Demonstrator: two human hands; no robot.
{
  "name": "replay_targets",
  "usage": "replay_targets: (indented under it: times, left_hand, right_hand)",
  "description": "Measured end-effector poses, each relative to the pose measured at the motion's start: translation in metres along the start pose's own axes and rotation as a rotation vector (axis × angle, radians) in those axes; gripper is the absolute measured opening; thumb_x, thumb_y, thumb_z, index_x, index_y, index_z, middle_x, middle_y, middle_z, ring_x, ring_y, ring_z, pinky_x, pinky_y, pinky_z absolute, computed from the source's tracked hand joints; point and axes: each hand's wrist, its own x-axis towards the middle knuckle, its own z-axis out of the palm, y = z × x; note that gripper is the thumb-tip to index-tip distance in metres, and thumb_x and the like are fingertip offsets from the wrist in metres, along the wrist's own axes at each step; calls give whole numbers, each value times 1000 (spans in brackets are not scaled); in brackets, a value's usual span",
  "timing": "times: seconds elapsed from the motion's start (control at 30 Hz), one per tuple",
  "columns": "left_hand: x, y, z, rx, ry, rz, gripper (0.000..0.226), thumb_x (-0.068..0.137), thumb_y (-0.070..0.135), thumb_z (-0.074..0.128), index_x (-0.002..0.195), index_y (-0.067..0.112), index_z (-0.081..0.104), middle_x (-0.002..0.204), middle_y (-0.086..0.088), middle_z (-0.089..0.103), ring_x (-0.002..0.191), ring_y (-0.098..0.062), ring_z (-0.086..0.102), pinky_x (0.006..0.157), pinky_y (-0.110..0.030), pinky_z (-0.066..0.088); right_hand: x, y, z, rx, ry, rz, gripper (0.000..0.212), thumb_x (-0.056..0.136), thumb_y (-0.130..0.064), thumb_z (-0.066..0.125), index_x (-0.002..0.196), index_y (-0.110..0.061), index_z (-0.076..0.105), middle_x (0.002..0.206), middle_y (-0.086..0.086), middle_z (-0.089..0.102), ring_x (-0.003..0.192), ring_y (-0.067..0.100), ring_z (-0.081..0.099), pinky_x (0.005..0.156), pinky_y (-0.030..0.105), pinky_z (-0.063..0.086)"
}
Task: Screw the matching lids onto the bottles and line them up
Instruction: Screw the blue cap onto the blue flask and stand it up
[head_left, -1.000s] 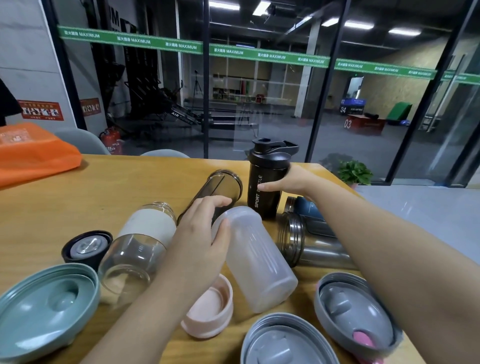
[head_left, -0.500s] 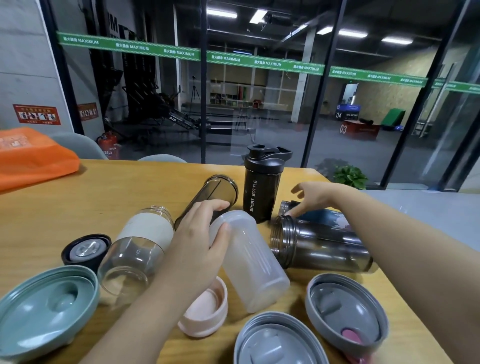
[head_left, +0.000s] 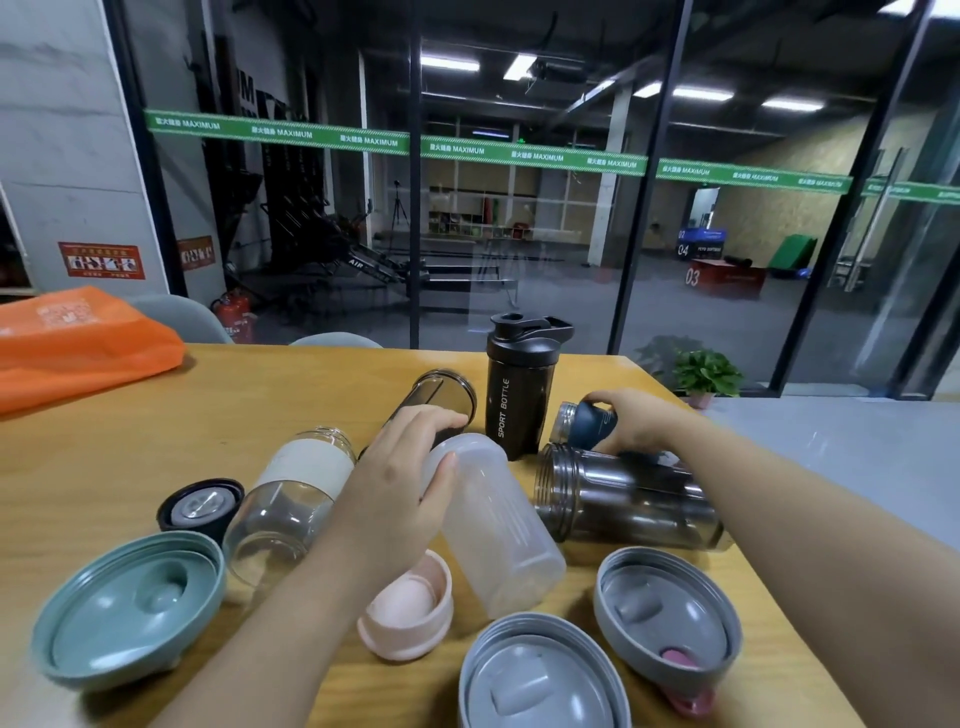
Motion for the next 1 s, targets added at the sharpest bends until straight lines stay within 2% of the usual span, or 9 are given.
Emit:
replay_targets:
  times: [0.2, 0.3, 0.37, 0.43, 0.57, 0.67, 0.8, 0.93, 1.0]
  left_hand:
    - [14, 12, -21, 48, -26, -32, 25, 93, 16, 48, 116, 20, 56, 109, 14, 49, 95, 2, 45, 83, -4, 34]
    - [23, 12, -38, 107, -72, -78, 27, 94, 14, 48, 120, 20, 53, 114, 12, 48, 105, -5, 46, 85, -10, 34]
    - [26, 7, -51, 173, -134, -177, 32, 95, 15, 45, 126, 23, 47, 125, 9, 47, 115, -11, 46, 93, -26, 40]
    - [25, -3, -64, 260, -198, -284, 39, 96, 12, 43, 133, 25, 40, 135, 6, 43, 120, -15, 46, 98, -33, 41]
    - [22, -35, -89, 347, -266, -445, 49, 93, 3, 44, 136, 24, 35, 140, 0, 42, 124, -20, 46, 102, -35, 39]
    - [21, -54, -104, 346, -335, -534, 51, 91, -1, 45, 135, 24, 37, 137, -2, 46, 119, -20, 48, 99, -34, 40]
    - [22, -70, -122, 364, -565, -628, 52, 90, 2, 51, 135, 25, 40, 135, -3, 48, 119, -20, 49, 97, -31, 41]
    - [24, -75, -131, 486, -800, -726, 63, 88, 7, 56, 141, 33, 33, 149, -5, 36, 128, -23, 44, 93, -28, 39]
    - [26, -73, -129, 507, -889, -754, 67, 89, 8, 55, 143, 38, 29, 152, -3, 30, 126, -24, 43, 80, -24, 43]
  right_hand:
    - [-28, -16, -30, 21, 168, -116, 81, 68, -25, 84, 137, -28, 42, 134, 2, 51, 117, 25, 50, 97, 36, 42]
    - [-39, -29, -39, -1, 220, -171, 82, 68, -22, 83, 138, -28, 40, 135, 1, 51, 119, 24, 50, 97, 38, 43]
    - [-46, -38, -39, -25, 261, -191, 84, 67, -22, 83, 138, -29, 38, 134, 1, 52, 118, 25, 51, 98, 40, 45]
    - [-53, -47, -36, -67, 306, -206, 85, 67, -25, 82, 138, -33, 36, 133, -1, 53, 115, 25, 53, 96, 45, 47]
    - [-65, -62, -27, -187, 410, -268, 81, 72, -33, 78, 139, -36, 33, 130, -2, 54, 115, 23, 52, 95, 44, 45]
    - [-73, -75, -20, -230, 477, -337, 78, 73, -35, 76, 139, -37, 33, 130, -4, 54, 114, 21, 51, 94, 41, 43]
    - [-83, -96, -13, -236, 526, -402, 77, 76, -36, 73, 140, -37, 32, 133, -5, 51, 119, 21, 47, 100, 43, 37]
    - [-89, -118, -7, -235, 523, -475, 74, 78, -38, 71, 140, -37, 32, 134, -5, 50, 121, 20, 45, 102, 42, 34]
    - [-90, -126, -3, -236, 525, -497, 72, 78, -38, 70, 140, -37, 32, 134, -6, 49, 121, 20, 44, 103, 41, 33]
